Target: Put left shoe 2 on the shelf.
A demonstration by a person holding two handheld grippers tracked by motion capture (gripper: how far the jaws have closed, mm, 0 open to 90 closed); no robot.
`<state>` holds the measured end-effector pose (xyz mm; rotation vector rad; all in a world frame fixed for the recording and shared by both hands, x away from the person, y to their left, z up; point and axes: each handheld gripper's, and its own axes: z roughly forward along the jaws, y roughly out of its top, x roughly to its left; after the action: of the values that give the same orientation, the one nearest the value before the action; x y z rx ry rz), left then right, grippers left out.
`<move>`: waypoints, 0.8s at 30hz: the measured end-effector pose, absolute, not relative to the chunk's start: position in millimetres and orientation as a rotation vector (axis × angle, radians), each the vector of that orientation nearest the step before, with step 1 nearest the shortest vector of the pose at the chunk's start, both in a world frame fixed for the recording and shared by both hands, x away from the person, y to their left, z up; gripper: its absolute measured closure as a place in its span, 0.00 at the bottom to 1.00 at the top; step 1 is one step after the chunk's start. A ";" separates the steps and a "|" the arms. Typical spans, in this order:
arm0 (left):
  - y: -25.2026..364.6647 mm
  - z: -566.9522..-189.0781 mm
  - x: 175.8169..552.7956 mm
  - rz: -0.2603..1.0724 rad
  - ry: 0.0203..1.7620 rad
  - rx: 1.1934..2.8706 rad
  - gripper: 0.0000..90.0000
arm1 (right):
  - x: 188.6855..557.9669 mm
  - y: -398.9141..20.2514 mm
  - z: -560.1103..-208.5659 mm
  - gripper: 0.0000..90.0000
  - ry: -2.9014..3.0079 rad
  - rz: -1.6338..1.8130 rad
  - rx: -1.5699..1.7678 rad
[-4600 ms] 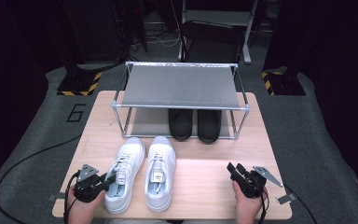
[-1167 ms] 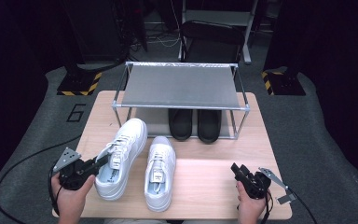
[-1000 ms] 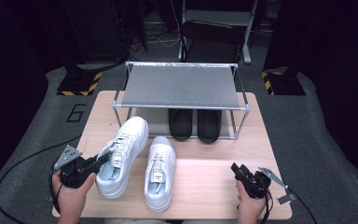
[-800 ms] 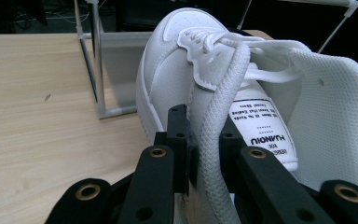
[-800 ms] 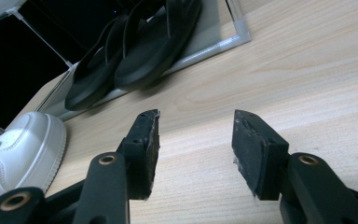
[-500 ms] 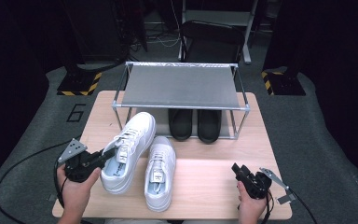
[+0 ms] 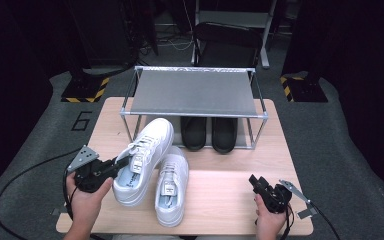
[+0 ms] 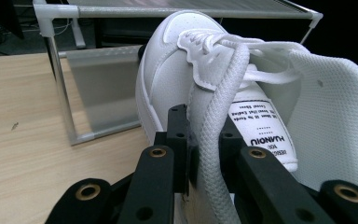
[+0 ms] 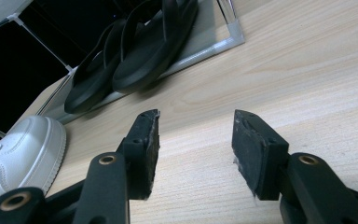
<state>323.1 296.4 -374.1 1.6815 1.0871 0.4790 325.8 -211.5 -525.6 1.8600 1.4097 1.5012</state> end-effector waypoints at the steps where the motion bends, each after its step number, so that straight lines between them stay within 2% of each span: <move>1: 296.2 -373.6 323.2 0.476 1.086 1.681 0.90 | 325.8 -211.6 -525.5 0.57 1.406 1.503 1.862; 24: 292.3 -350.0 326.4 0.495 1.043 1.677 0.90 | 325.4 -212.7 -526.0 0.57 1.398 1.509 1.875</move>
<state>326.4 292.3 -350.0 1.6770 1.0432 0.4953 325.4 -212.7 -526.0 1.8747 1.3977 1.5086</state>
